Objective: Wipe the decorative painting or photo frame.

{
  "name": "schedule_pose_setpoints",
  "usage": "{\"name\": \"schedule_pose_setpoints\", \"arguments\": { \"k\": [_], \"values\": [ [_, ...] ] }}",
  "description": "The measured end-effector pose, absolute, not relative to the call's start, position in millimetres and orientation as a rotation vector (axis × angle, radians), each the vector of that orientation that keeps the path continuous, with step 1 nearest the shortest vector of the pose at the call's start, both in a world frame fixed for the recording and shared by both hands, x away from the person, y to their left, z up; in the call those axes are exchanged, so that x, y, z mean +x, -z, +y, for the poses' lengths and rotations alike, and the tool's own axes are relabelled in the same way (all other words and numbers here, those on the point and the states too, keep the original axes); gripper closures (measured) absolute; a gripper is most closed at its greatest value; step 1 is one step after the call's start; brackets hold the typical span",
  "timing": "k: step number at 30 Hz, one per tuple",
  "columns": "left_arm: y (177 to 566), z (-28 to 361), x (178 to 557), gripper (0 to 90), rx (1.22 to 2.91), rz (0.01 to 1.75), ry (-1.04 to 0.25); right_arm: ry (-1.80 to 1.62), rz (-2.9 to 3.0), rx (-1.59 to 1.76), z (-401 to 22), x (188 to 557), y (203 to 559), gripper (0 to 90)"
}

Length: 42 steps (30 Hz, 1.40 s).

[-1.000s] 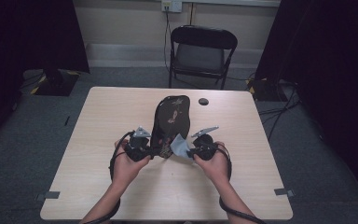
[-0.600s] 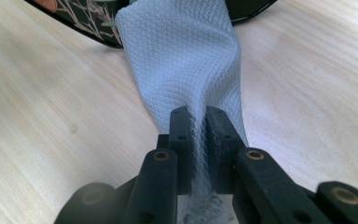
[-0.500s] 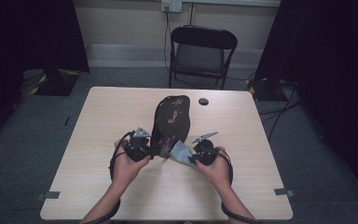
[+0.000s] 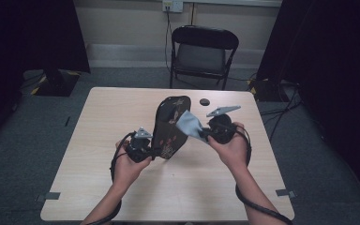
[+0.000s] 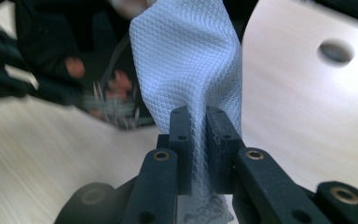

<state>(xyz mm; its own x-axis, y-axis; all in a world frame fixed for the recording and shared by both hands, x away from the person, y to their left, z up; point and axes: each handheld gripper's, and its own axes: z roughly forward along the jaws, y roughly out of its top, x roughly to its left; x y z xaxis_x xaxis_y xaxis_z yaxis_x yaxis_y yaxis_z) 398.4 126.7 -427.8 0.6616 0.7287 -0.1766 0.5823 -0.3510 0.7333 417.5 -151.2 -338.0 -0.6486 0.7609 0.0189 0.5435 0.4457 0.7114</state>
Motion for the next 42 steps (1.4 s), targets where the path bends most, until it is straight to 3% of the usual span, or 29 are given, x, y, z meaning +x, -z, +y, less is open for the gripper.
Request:
{"name": "schedule_pose_setpoints", "arguments": {
  "k": [6, 11, 42],
  "values": [
    [428.0, 126.6, 398.3, 78.5, 2.056, 1.017, -0.228, -1.096, 2.327, 1.059, -140.9, 423.7, 286.9, 82.4],
    [427.8, 126.3, 398.3, 78.5, 2.059, 1.016, -0.229, -1.081, 2.344, 1.035, -125.9, 426.8, 284.4, 82.4],
    [427.2, 127.4, 399.2, 78.5, 2.072, 1.009, -0.224, -0.931, 2.536, 1.162, -123.2, 417.5, 420.4, 82.3]
  ]
}}
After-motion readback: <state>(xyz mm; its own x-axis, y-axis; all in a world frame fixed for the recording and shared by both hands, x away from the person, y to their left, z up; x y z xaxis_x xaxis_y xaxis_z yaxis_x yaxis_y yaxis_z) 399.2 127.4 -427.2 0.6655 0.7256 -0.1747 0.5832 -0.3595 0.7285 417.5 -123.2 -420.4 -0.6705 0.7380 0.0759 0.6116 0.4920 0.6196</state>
